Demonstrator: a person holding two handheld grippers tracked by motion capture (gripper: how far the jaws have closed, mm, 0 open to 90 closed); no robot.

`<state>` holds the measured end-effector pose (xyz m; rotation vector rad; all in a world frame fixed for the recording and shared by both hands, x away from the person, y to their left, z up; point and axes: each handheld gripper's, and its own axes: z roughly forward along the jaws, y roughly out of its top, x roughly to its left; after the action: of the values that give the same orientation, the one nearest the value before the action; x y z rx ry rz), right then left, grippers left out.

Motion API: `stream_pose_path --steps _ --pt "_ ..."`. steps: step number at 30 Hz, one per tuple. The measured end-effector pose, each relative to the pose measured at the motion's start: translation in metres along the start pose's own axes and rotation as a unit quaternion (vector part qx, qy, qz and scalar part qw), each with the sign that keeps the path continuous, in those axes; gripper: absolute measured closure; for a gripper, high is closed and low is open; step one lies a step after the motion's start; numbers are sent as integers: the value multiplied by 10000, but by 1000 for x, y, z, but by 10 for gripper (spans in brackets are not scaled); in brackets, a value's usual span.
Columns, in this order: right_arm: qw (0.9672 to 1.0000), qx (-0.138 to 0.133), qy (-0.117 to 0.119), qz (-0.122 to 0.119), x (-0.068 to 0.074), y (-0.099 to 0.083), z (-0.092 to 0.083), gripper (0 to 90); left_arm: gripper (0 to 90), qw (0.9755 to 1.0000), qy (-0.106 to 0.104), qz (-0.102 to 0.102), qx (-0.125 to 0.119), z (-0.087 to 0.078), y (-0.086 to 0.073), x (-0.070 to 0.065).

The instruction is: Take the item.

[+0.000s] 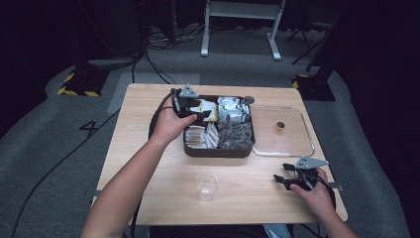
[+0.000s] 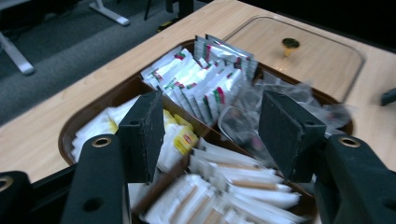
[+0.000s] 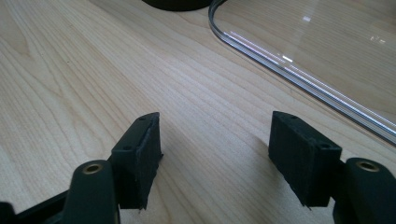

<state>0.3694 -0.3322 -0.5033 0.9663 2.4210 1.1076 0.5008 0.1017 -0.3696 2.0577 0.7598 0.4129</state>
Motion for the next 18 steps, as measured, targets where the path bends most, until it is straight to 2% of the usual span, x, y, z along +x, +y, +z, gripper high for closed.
stream_pose_path --steps 4,9,12,15,18 --pt "10000 -2 11 3 0 0 0 345 435 9996 57 6 286 16 -1 11" --pt "10000 -2 10 1 0 0 0 345 434 9976 119 -128 664 35 -3 26" --pt "10000 3 1 -3 0 0 0 345 433 9967 115 -200 774 44 -6 30" --pt "10000 3 -3 -7 0 0 0 345 424 9950 240 -115 967 55 -10 35" --pt "10000 3 -3 -7 0 0 0 345 426 9945 156 -150 1026 64 -13 38"
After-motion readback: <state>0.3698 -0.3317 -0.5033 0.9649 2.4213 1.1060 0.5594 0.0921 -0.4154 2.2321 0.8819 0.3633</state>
